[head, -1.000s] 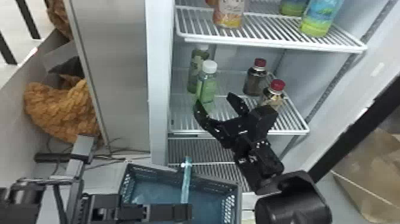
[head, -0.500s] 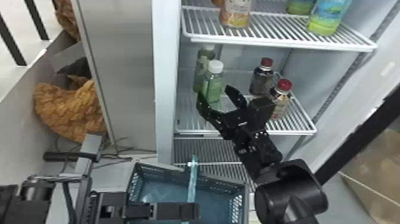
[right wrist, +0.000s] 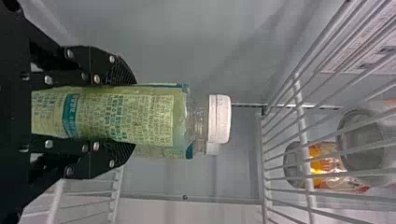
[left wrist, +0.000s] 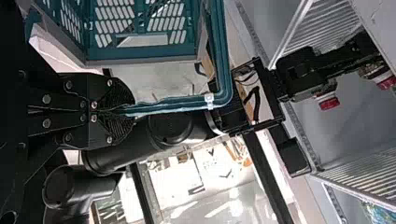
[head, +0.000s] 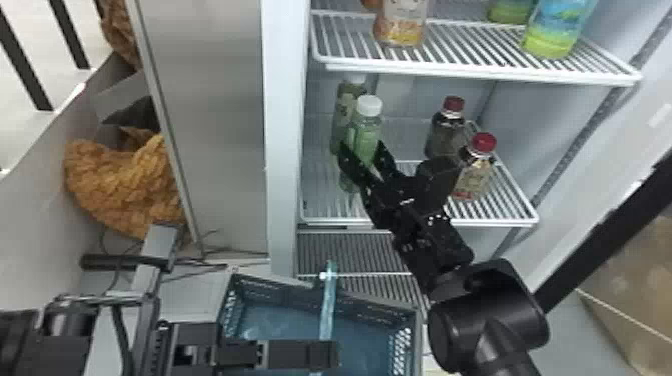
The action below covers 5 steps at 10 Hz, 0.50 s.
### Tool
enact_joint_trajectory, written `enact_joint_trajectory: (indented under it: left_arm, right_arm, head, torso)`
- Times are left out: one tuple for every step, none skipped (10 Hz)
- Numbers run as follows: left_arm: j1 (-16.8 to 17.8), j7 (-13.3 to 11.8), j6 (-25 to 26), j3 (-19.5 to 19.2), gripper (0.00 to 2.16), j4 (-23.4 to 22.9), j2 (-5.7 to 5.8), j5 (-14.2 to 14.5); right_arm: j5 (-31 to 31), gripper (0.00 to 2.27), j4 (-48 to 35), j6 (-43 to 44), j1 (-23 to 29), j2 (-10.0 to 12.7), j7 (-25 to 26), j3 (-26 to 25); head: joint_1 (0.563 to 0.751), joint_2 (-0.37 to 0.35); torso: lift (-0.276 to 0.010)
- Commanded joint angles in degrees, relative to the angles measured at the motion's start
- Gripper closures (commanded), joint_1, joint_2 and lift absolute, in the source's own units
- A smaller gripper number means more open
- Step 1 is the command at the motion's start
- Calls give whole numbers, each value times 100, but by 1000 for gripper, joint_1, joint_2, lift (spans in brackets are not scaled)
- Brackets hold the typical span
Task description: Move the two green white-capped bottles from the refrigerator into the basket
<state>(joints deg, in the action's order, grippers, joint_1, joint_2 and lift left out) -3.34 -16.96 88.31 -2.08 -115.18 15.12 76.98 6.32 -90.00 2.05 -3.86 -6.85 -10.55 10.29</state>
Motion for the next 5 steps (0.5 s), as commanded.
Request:
enact_joint_trajectory:
  left_arm:
    - [-3, 0, 0, 3, 1161, 8, 0, 3]
    - [-3, 0, 0, 3, 1161, -6, 0, 15]
    - [-3, 0, 0, 3, 1161, -6, 0, 15]
    - [-3, 0, 0, 3, 1161, -6, 0, 26]
    - [-17, 0, 0, 3, 1161, -6, -9, 38]
  right_arm:
    - [53, 894, -120, 147, 48, 0, 0, 0]
    - [88, 894, -288, 189, 133, -9, 0, -23]
    - [122, 894, -499, 203, 245, -18, -9, -58]
    - [168, 894, -752, 189, 400, -35, -70, -115]
    - [190, 894, -1076, -50, 583, -70, -184, -172]
  head:
    - [695, -146]
    - [695, -146]
    - [695, -145]
    - [695, -148]
    - [695, -151]
  torso:
    - [-263]
    - [-263]
    - [-263]
    - [-263]
    - [-263]
